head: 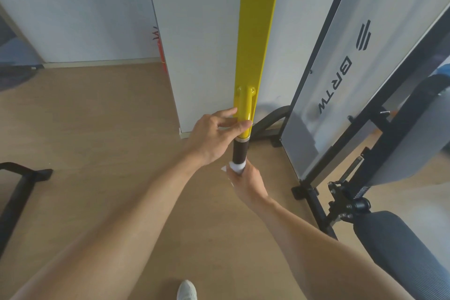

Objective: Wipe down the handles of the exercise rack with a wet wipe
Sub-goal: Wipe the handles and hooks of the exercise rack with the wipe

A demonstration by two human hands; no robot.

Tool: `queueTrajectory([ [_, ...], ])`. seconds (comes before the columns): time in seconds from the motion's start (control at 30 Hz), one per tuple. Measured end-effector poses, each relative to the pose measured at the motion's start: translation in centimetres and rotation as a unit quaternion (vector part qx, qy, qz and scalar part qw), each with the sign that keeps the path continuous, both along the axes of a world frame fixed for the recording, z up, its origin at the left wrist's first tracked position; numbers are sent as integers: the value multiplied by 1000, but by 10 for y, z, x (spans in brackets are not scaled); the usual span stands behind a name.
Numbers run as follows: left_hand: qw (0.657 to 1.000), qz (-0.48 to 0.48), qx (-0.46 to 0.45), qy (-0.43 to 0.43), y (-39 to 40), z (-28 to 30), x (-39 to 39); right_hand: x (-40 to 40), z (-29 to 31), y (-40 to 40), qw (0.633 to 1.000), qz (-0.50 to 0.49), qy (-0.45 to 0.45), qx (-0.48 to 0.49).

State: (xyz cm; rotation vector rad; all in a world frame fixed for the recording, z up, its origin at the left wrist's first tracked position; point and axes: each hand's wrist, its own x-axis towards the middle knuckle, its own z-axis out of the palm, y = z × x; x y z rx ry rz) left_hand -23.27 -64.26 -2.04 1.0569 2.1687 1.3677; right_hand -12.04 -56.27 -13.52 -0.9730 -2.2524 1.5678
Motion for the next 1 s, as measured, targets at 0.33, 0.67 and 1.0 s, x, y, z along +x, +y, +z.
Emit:
queueTrajectory([
  [0.33, 999, 22, -2, -26, 0, 0, 9, -9, 27, 3, 993, -38, 102, 35],
  [0.67, 994, -34, 52, -95, -6, -10, -11, -12, -30, -36, 957, 22, -108, -267],
  [1.0, 984, -68, 50, -158, -41, -45, -167, -149, 30, -78, 919, -259, 85, -286],
])
